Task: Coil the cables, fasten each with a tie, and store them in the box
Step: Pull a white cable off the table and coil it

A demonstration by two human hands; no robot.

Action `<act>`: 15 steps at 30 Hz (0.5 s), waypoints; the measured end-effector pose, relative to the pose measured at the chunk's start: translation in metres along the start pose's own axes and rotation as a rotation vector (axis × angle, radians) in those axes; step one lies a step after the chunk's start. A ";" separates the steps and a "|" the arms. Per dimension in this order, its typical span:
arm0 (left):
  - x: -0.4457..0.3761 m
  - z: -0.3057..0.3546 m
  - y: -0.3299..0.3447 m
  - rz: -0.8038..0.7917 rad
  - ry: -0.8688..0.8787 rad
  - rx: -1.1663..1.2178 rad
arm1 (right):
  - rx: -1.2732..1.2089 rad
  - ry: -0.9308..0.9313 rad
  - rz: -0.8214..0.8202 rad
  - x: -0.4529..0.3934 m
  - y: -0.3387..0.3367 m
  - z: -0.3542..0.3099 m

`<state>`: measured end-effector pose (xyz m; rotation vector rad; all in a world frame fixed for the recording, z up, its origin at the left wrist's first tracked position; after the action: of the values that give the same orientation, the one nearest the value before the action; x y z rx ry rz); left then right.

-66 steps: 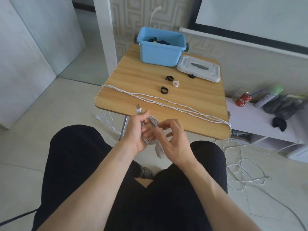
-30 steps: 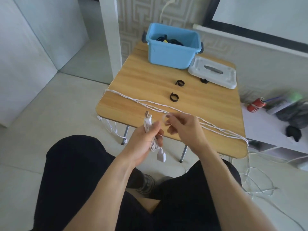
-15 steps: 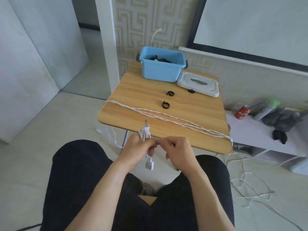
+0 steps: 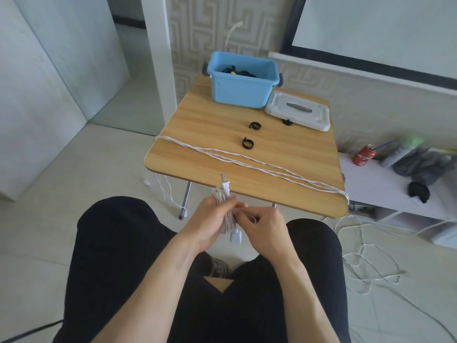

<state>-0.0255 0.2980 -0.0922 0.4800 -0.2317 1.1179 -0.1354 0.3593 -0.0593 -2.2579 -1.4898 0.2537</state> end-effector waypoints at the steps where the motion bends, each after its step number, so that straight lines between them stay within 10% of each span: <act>1: -0.001 -0.002 -0.002 0.012 -0.018 0.034 | -0.036 -0.007 0.017 0.001 -0.002 0.000; 15: 0.005 0.002 0.001 -0.048 -0.017 0.062 | 0.075 0.006 -0.017 0.003 0.004 -0.005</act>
<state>-0.0243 0.3017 -0.0878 0.5479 -0.1993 1.0769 -0.1293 0.3599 -0.0563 -2.1848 -1.4706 0.2925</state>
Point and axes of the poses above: each hand's wrist, its own x-axis away from the middle knuckle, its own y-axis out of the palm, z = x × y, the point moved 7 cm from there along -x, towards the middle knuckle, and after that the axes turned 6 degrees about z, right-handed, at the moved point
